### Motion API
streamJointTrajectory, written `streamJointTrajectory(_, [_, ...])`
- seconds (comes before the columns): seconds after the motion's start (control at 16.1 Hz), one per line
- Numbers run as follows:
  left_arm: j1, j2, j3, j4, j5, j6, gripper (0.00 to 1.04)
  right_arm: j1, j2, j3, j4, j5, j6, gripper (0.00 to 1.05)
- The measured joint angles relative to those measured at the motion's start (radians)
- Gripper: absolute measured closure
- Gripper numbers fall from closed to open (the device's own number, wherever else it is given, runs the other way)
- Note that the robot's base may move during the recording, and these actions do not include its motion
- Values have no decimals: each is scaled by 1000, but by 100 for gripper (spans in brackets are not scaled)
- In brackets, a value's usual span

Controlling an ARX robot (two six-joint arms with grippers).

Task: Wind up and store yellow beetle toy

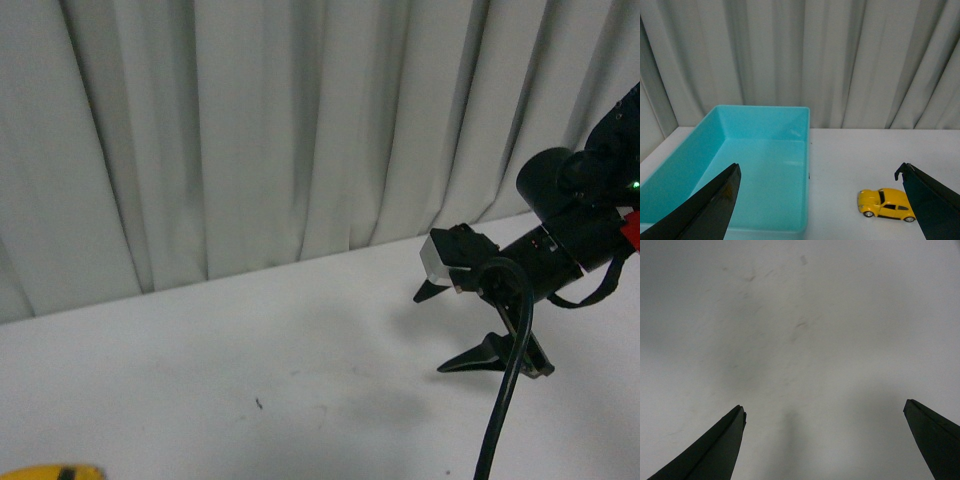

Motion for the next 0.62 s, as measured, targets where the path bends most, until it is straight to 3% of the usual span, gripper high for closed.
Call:
streamJointTrajectory(0.56, [0, 0, 0, 0, 0, 0, 7, 87, -440, 93, -73, -34, 51, 7])
streamJointTrajectory(0.62, [0, 0, 0, 0, 0, 0, 7, 122, -511, -27, 253, 118, 185, 13])
